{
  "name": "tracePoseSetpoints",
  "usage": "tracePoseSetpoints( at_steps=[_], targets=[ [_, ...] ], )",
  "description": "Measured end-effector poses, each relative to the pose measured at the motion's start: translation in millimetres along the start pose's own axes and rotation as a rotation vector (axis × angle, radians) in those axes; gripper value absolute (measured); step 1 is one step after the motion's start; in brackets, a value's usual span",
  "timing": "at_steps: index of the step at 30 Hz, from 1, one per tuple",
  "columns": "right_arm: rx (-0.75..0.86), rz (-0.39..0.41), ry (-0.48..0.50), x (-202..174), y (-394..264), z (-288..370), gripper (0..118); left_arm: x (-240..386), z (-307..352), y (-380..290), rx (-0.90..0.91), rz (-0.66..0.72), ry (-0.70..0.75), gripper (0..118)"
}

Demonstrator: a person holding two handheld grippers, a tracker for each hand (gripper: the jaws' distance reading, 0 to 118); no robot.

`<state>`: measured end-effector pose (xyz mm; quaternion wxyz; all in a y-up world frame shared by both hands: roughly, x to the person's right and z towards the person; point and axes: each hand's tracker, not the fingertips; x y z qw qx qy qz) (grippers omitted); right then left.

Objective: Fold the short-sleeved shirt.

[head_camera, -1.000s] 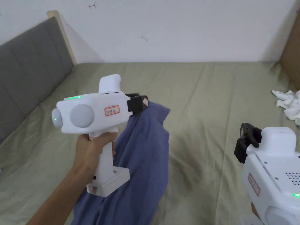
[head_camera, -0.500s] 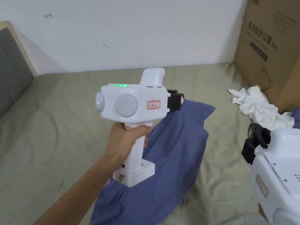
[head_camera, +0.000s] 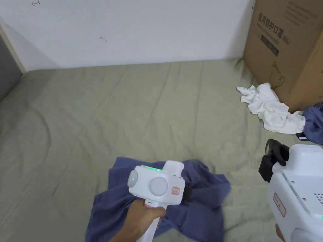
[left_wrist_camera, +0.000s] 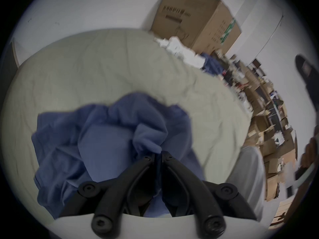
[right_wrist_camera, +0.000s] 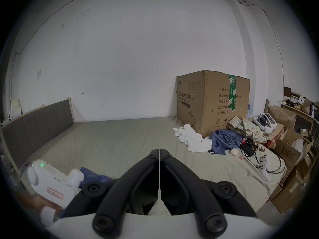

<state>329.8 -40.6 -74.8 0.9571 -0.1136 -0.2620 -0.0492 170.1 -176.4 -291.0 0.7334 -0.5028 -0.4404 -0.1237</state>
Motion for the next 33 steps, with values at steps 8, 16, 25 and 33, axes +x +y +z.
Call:
tracePoseSetpoints(
  at_steps=[8, 16, 25, 33],
  targets=[
    [-0.014, 0.014, 0.013, -6.3, -3.7, 2.6, 3, -3.9, 14.0, -10.5, 0.052, 0.055, 0.035, 94],
    [0.026, 0.012, 0.004, -10.5, 11.7, 8.7, 3, -0.1, 118.8, 1.6, 0.395, 0.075, -0.004, 115],
    [0.084, 0.017, 0.028, -21.8, 29.8, 15.5, 3, -5.2, 213.6, 1.0, 0.761, 0.007, 0.289, 116],
    [0.109, 0.029, 0.050, -34.4, 35.7, 17.0, 3, -31.5, 228.9, -25.2, 0.906, 0.022, 0.531, 115]
  ],
)
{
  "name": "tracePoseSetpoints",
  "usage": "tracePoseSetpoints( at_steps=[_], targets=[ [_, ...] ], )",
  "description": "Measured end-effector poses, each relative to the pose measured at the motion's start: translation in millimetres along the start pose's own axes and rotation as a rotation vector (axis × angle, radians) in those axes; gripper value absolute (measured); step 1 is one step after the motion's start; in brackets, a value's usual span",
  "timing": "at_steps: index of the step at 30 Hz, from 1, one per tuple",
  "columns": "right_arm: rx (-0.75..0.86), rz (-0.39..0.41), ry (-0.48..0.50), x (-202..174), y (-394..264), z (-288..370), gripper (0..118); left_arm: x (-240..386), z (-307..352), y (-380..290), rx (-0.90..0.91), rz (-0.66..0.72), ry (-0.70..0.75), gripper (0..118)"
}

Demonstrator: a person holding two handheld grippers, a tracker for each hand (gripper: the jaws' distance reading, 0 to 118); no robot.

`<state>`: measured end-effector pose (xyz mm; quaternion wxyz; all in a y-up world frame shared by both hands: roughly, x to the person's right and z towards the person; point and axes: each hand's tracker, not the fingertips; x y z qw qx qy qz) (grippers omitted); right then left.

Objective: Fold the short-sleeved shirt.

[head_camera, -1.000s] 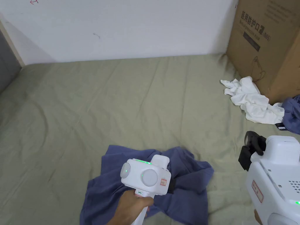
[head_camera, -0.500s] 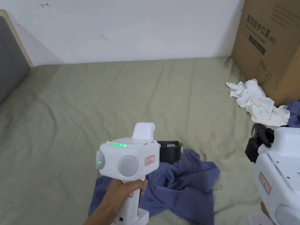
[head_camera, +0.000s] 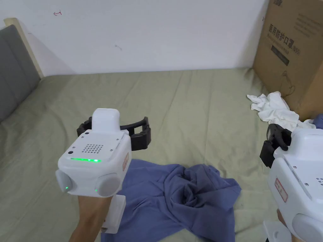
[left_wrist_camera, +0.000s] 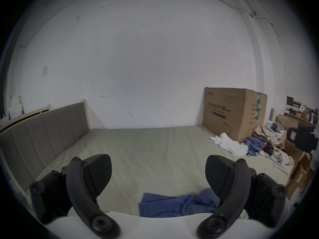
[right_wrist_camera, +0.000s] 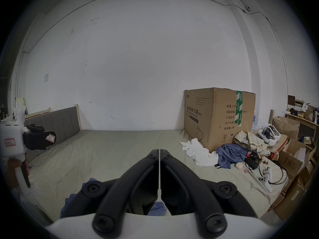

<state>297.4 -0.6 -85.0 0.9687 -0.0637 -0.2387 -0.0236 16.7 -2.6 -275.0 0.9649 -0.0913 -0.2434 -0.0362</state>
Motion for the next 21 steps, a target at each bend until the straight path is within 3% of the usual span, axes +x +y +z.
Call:
tracePoseSetpoints(
  at_steps=[1, 3, 4, 5, 6, 8, 13, 21],
  targets=[
    [0.002, 0.001, 0.003, -1.3, 0.3, 0.1, 3, -3.6, 1.9, -2.5, 0.006, 0.007, 0.007, 112],
    [0.006, 0.004, 0.011, -3.7, 0.7, 0.2, 3, -11.4, 5.1, -8.1, 0.029, 0.019, 0.028, 86],
    [0.008, 0.006, 0.014, -4.9, 1.0, 0.2, 3, -13.4, 5.9, -9.8, 0.030, 0.018, 0.036, 64],
    [0.009, 0.009, 0.017, -6.3, 1.2, 0.2, 3, -15.8, 6.4, -11.2, 0.031, 0.015, 0.043, 30],
    [0.010, 0.013, 0.018, -7.7, 1.5, 0.3, 3, -19.4, 4.7, -12.7, 0.030, 0.013, 0.045, 11],
    [0.011, 0.018, 0.024, -8.9, 1.2, 0.0, 3, -23.9, 6.5, -15.0, 0.022, 0.018, 0.037, 3],
    [0.003, 0.020, 0.032, -11.4, -0.6, -1.1, 3, -27.9, 6.0, -18.8, -0.021, 0.037, 0.031, 3],
    [-0.031, 0.012, 0.039, -12.0, -11.8, -4.3, 3, -40.0, -4.3, -78.6, -0.389, 0.142, -0.040, 3]
  ],
)
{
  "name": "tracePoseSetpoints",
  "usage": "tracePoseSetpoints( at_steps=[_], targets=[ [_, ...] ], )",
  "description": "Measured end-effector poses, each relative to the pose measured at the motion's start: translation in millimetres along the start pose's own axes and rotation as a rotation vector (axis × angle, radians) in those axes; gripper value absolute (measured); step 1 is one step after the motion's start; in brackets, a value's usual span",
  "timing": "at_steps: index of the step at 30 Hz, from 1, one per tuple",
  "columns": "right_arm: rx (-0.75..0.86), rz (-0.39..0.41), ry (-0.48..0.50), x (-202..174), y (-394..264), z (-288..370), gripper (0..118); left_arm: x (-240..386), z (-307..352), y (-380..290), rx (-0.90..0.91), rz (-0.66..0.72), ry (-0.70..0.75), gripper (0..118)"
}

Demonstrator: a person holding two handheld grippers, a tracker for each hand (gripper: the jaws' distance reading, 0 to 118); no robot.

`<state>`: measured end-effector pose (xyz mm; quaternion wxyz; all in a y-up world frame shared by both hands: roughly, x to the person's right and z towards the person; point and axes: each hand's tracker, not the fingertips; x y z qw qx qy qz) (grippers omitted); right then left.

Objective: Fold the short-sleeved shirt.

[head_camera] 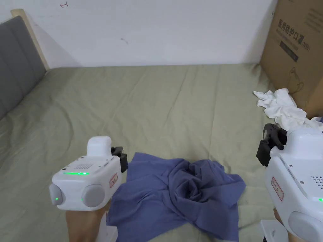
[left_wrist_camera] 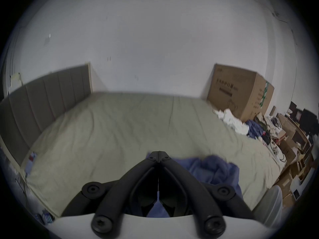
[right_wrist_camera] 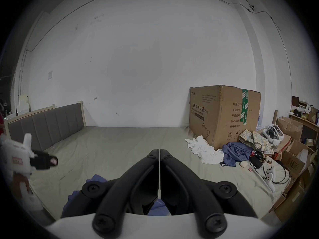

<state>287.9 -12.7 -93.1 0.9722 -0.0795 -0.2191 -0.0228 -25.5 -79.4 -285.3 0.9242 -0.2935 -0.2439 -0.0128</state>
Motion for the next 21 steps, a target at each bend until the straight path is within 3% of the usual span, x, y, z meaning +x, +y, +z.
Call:
tracePoseSetpoints(
  at_steps=[9, 10, 13, 17, 21],
  targets=[
    [-0.045, 0.005, 0.011, -3.6, -15.1, -8.0, 3, -11.6, -14.8, -85.1, -0.315, 0.090, 0.017, 3],
    [-0.050, 0.005, 0.014, -4.2, -16.4, -8.7, 3, -11.8, -16.9, -91.5, -0.341, 0.099, 0.033, 8],
    [-0.067, 0.002, 0.022, -6.6, -21.5, -11.2, 3, -13.8, -23.6, -110.1, -0.427, 0.118, 0.067, 90],
    [-0.089, 0.008, 0.034, -9.6, -28.6, -13.8, 3, -16.9, -38.1, -127.5, -0.520, 0.117, 0.129, 103],
    [-0.107, 0.006, 0.044, -11.1, -33.0, -15.1, 3, -22.4, -50.6, -141.4, -0.555, 0.140, 0.164, 103]
  ],
)
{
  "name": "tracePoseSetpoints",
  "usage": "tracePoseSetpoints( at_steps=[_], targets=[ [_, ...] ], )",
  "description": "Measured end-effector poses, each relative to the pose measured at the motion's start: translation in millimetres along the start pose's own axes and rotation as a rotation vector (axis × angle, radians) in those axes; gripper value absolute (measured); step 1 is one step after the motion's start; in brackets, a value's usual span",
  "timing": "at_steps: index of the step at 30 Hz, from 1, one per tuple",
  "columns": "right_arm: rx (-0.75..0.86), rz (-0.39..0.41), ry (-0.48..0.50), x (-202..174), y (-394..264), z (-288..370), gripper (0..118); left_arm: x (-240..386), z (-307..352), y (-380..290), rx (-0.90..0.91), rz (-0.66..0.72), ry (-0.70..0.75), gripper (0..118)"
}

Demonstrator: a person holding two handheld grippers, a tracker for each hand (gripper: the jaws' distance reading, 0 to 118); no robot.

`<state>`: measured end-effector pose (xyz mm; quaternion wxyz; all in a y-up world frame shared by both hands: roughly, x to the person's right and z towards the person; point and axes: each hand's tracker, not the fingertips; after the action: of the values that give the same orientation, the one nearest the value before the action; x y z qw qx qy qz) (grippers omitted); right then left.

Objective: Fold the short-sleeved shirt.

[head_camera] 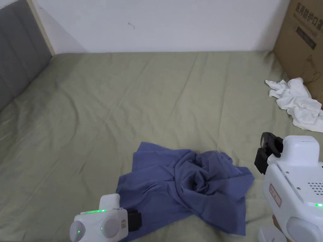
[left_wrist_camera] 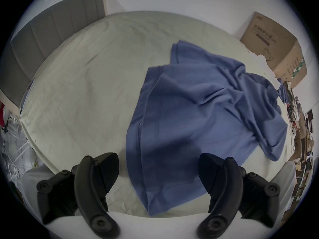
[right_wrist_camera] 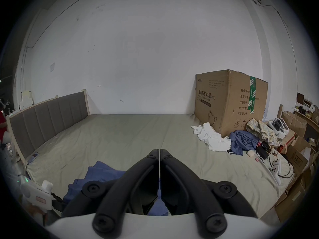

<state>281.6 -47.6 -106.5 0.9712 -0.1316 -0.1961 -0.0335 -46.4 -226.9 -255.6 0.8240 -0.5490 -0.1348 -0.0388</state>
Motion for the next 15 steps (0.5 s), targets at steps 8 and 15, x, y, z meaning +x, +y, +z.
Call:
tracePoseSetpoints(
  at_steps=[8, 15],
  targets=[
    [-0.037, 0.005, 0.002, 3.4, -7.3, -10.6, 3, 22.3, 8.6, -1.3, 0.050, -0.116, 0.023, 21],
    [-0.150, -0.044, -0.018, 15.7, -21.2, -44.3, 4, 17.0, 36.4, 9.5, 0.157, -0.028, -0.116, 7]
  ],
)
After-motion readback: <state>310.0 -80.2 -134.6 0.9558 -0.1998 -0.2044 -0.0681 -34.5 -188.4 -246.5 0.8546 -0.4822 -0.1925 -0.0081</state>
